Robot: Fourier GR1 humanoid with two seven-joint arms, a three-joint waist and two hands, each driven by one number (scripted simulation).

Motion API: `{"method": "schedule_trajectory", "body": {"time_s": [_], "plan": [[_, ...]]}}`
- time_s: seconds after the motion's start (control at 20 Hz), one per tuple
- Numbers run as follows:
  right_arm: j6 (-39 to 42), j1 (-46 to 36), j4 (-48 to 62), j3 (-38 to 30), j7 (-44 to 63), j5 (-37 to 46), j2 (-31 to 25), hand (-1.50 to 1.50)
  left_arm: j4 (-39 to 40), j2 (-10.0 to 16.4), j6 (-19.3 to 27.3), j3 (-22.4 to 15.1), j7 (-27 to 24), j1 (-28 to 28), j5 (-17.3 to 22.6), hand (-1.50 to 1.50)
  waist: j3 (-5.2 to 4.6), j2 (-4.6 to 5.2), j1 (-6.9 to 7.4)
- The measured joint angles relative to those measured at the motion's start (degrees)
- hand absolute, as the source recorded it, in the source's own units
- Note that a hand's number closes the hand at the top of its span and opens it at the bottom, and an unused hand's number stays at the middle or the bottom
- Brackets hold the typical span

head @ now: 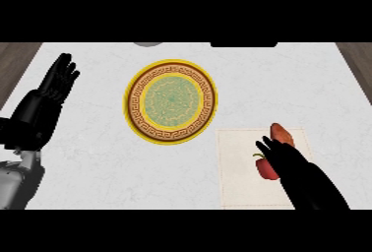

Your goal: Pick the bell pepper from the placemat and place it in the plate

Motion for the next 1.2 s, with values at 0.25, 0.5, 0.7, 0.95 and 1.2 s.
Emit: {"method": "schedule_trajectory", "body": {"time_s": [0.25, 0.5, 0.7, 0.95, 1.2], "plan": [[4.08, -3.04, 3.77, -1.08, 3.24, 3.13, 3.76, -1.50, 0.29, -0.18, -1.93, 1.96, 0.83, -0.69, -0.58, 0.00, 0.07, 0.06, 0.02], [5.80, -2.77, 8.35, -1.60, 4.14, 6.76, 6.17, -1.50, -0.54, -1.32, -2.77, 3.06, 1.11, 0.06, -1.75, 0.00, 0.10, 0.05, 0.01], [5.59, -2.99, 13.15, -3.23, 2.08, 8.88, 8.56, -1.50, 2.32, -2.94, -4.14, 3.94, -0.20, -1.38, -3.03, 0.00, 0.10, 0.09, -0.11], [5.95, -4.19, 19.73, -6.51, -2.76, 10.19, 10.83, -1.50, 0.47, -4.43, -4.83, 5.16, 1.43, -1.03, -4.30, 0.00, 0.12, 0.08, -0.01], [5.61, -3.38, 24.63, -7.26, -6.15, 12.63, 13.31, -1.50, 2.60, -6.13, -6.13, 6.15, 0.08, -1.28, -5.84, 0.00, 0.11, 0.08, -0.07]]}}
